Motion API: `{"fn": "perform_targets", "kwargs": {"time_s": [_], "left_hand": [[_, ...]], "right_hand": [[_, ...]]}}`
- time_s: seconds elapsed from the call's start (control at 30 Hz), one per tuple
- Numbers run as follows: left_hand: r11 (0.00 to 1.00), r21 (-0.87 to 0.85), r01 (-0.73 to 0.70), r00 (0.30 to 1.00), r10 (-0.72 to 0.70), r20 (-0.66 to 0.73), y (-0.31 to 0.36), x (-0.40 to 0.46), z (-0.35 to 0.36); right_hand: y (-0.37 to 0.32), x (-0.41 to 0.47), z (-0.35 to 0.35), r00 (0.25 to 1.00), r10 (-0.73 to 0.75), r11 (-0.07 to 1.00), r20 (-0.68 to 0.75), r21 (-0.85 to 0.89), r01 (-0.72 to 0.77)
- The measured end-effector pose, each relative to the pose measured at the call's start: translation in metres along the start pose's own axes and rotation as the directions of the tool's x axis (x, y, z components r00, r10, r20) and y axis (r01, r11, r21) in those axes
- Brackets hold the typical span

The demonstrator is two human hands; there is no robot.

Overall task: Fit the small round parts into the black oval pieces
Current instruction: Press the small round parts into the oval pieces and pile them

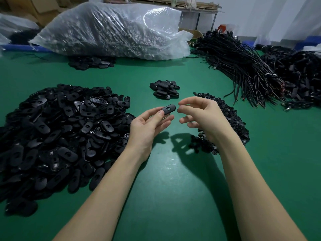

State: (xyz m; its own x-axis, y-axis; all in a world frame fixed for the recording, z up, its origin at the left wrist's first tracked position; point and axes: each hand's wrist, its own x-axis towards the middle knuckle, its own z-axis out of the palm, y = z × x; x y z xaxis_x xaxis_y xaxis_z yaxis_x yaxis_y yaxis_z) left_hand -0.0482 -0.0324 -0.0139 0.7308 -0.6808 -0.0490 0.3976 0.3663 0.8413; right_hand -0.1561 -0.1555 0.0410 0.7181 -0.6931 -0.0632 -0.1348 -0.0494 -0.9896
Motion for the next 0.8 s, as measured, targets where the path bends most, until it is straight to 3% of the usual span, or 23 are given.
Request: {"fn": "perform_targets", "kwargs": {"time_s": [0.53,0.8], "left_hand": [[0.996,0.071,-0.062,0.998,0.061,0.016,-0.0031,-0.0014,0.0014],[0.995,0.07,-0.068,0.998,0.067,0.014,-0.0042,-0.0017,0.0021]], "right_hand": [[-0.0028,0.0001,0.0048,1.0,0.027,0.993,-0.002,-0.115,-0.027],[0.0045,0.0048,0.0071,0.996,-0.052,0.984,-0.069,-0.173,0.04]]}}
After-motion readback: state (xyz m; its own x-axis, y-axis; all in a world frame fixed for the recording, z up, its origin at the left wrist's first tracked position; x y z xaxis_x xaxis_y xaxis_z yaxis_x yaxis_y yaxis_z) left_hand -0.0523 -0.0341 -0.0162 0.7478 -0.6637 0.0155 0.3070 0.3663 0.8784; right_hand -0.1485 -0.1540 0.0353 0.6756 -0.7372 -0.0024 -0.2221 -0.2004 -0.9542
